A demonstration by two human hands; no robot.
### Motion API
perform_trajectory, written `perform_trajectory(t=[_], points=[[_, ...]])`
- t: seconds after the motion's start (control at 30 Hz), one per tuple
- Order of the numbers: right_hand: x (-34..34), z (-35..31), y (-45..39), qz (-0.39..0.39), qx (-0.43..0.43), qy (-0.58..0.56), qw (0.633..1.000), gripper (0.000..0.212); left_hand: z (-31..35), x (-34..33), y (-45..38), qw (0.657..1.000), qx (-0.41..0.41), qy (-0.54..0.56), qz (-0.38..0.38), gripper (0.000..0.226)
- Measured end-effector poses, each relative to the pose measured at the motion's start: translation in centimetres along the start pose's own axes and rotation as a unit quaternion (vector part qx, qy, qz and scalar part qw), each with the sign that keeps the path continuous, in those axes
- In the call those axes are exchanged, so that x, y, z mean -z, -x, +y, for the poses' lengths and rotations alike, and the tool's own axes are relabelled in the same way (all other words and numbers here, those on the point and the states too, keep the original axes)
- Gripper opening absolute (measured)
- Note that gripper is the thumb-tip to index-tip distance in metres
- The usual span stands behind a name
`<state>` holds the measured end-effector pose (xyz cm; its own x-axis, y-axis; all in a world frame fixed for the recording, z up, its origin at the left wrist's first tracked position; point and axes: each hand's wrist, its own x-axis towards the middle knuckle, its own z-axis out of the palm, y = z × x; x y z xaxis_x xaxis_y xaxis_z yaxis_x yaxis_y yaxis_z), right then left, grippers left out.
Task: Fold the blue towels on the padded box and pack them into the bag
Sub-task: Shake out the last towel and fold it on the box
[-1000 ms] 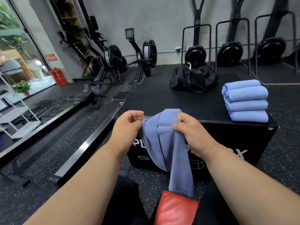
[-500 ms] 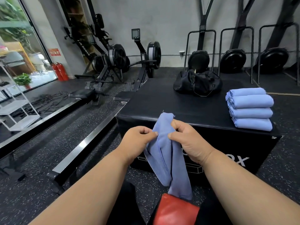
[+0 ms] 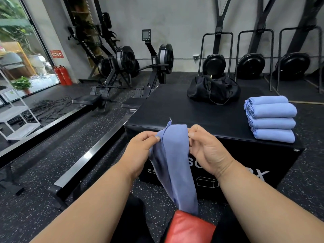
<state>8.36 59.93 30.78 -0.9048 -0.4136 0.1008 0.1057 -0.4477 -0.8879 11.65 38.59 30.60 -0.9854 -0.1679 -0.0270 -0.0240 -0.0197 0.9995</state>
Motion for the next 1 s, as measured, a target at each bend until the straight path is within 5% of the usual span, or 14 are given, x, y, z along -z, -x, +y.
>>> perform_trajectory(t=[0.2, 0.37, 0.73, 1.0], points=[[0.3, 0.3, -0.4, 0.035, -0.002, 0.032, 0.999, 0.009, -0.7, 0.0, -0.1, 0.998, -0.024, -0.055, 0.021, 0.006], [0.9, 1.2, -0.2, 0.066, -0.006, 0.124, 0.99, 0.042, -1.2, 0.4, -0.3, 0.993, -0.06, -0.09, 0.036, 0.029], [1.1, 0.7, 0.3, 0.077, -0.025, 0.185, 0.979, 0.066, -1.2, -0.1, 0.0, 0.978, -0.069, -0.196, 0.006, 0.054], [2.6, -0.3, 0.3, 0.115, -0.012, 0.22, 0.969, 0.069, -0.3, 0.7, -1.1, 0.981, -0.119, -0.141, 0.058, 0.03]])
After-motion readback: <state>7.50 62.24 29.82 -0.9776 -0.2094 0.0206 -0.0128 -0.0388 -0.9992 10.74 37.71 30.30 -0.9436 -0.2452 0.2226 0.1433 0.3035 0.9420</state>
